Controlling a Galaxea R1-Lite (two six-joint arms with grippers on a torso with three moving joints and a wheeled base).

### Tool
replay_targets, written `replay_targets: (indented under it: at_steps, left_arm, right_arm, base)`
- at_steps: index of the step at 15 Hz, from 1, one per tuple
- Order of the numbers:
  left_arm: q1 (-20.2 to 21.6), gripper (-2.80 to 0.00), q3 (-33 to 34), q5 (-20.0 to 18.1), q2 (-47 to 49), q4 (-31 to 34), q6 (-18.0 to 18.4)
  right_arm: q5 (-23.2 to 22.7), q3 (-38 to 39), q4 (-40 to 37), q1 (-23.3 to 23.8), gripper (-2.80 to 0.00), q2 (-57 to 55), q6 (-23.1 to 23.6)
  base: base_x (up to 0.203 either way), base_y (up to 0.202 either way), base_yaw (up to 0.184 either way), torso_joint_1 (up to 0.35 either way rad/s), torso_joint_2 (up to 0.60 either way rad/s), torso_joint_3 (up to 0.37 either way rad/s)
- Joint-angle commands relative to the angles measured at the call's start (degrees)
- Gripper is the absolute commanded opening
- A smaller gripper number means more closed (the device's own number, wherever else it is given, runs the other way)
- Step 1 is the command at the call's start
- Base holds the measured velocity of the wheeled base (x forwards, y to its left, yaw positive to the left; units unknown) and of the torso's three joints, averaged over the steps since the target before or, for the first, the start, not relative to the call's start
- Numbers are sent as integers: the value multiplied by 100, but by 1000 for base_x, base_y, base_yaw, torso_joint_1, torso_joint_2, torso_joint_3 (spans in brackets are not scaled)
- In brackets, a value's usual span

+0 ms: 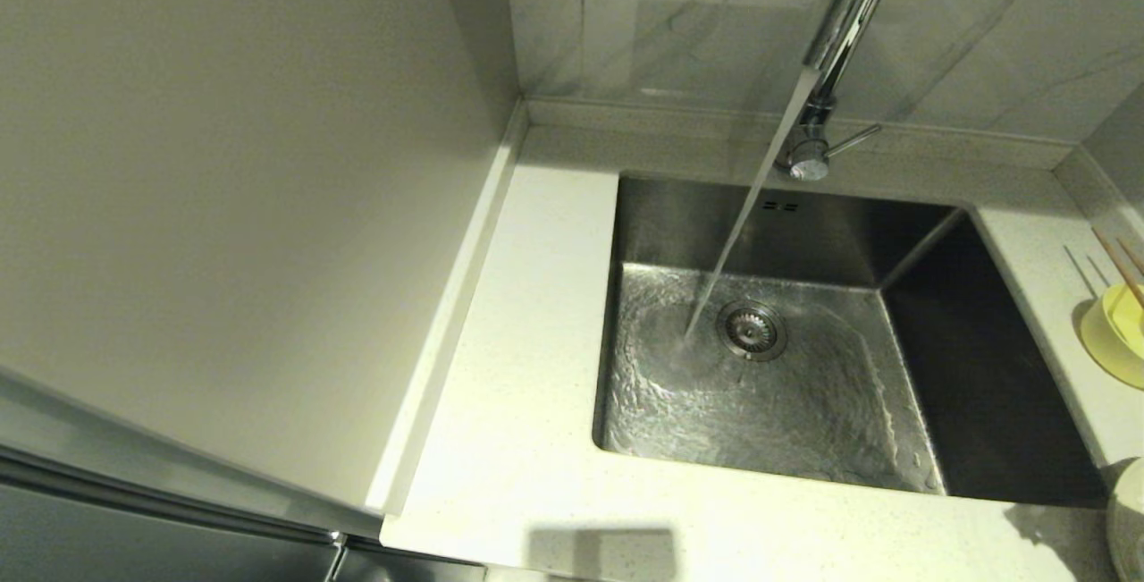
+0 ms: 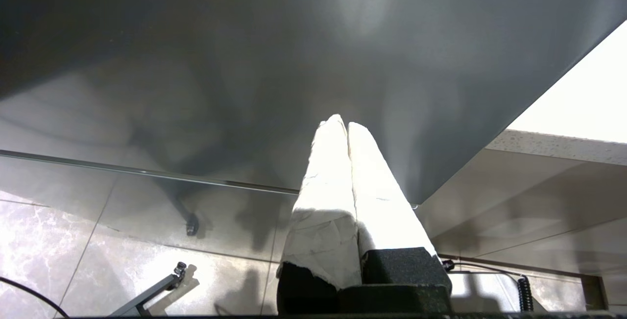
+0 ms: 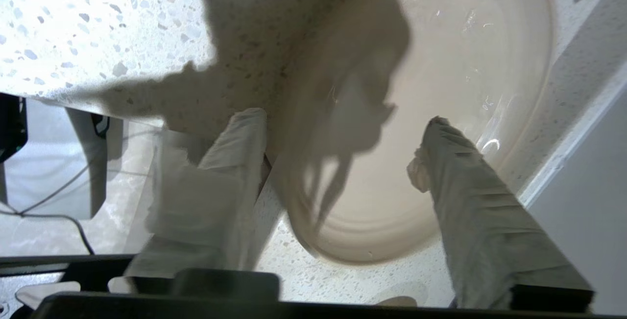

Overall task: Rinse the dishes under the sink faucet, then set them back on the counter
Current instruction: Place the plate on the table

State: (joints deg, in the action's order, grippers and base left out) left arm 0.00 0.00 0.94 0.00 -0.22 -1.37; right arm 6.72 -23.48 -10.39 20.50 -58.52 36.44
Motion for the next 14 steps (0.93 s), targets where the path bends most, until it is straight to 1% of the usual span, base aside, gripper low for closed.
replay_targets:
  at_steps: [1, 2, 5, 7, 10, 14]
  left_arm:
    - [0, -280, 0, 3, -9, -4, -4]
    - [0, -280, 0, 3, -9, -4, -4]
    - [0, -280, 0, 3, -9, -4, -4]
    - [0, -280, 0, 3, -9, -4, -4]
    - [0, -280, 0, 3, -9, -4, -4]
    - [0, -280, 0, 3, -9, -4, -4]
  right_arm:
    - [-3, 50, 76, 6, 0, 164, 17]
    - [-4, 124, 283, 6, 0, 297, 16]
    - [-9, 266, 1444, -2, 0, 403, 44]
    - [-22, -1, 1586, -3, 0, 344, 17]
    - [-128, -738, 1874, -10, 0, 183, -23]
    - [-142, -1475, 1973, -36, 0, -674, -83]
  base:
    - [0, 0, 0, 0, 0, 0]
    - [0, 0, 0, 0, 0, 0]
    - [0, 0, 0, 0, 0, 0]
    - [0, 0, 0, 0, 0, 0]
    - [0, 0, 0, 0, 0, 0]
    - [0, 0, 0, 0, 0, 0]
